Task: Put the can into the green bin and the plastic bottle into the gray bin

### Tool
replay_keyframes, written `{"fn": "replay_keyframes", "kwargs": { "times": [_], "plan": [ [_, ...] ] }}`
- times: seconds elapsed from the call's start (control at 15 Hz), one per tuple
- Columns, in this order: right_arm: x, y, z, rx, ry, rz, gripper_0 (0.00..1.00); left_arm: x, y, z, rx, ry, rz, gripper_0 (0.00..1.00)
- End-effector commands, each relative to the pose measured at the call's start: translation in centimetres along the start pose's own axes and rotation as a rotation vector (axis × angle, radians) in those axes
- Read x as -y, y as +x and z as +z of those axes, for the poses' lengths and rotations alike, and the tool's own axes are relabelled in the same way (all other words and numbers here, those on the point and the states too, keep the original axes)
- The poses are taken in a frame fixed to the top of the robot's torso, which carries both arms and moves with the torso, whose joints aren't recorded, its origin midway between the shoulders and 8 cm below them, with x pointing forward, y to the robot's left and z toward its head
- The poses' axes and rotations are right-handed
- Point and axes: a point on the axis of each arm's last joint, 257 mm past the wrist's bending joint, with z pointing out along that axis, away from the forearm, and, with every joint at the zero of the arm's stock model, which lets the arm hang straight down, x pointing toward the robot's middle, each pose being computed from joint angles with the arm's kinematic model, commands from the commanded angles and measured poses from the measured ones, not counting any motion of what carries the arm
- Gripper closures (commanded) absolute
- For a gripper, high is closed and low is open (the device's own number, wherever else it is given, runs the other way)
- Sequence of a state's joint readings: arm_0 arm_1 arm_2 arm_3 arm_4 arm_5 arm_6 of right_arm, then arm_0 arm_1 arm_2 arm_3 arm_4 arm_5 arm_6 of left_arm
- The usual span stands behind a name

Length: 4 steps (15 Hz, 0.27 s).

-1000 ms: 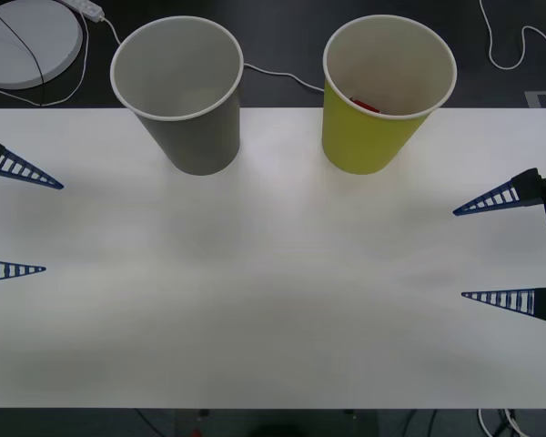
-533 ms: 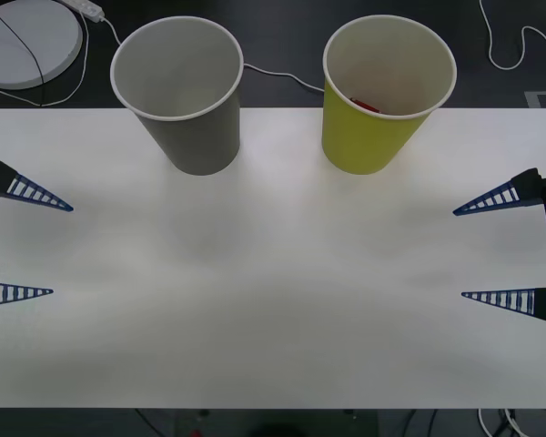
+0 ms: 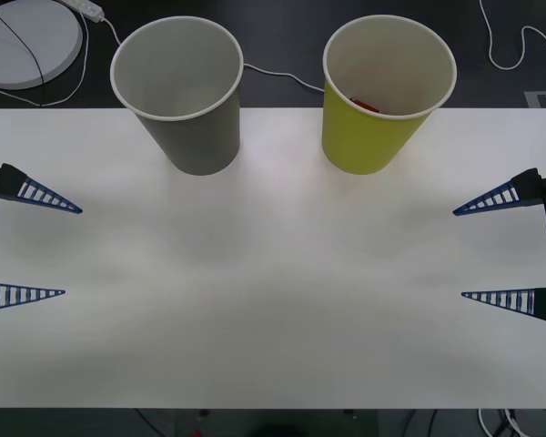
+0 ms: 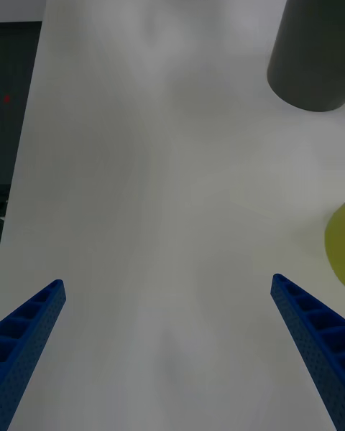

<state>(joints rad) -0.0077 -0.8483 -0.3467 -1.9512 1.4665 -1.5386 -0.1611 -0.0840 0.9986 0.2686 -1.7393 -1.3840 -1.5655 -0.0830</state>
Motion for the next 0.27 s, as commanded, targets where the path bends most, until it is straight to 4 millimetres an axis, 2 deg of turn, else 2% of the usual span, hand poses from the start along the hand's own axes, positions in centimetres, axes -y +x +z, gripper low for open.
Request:
{"fn": "replay_keyframes", "kwargs": {
  "times": [0.07,0.27],
  "plan": [
    [0.0,0.0,0.0,0.0,0.0,0.0,0.0,-0.03,0.02,0.0,-0.001,-0.001,0.0,0.0],
    [0.0,0.0,0.0,0.0,0.0,0.0,0.0,-0.03,0.02,0.0,-0.001,-0.001,0.0,0.0]
  ]
}}
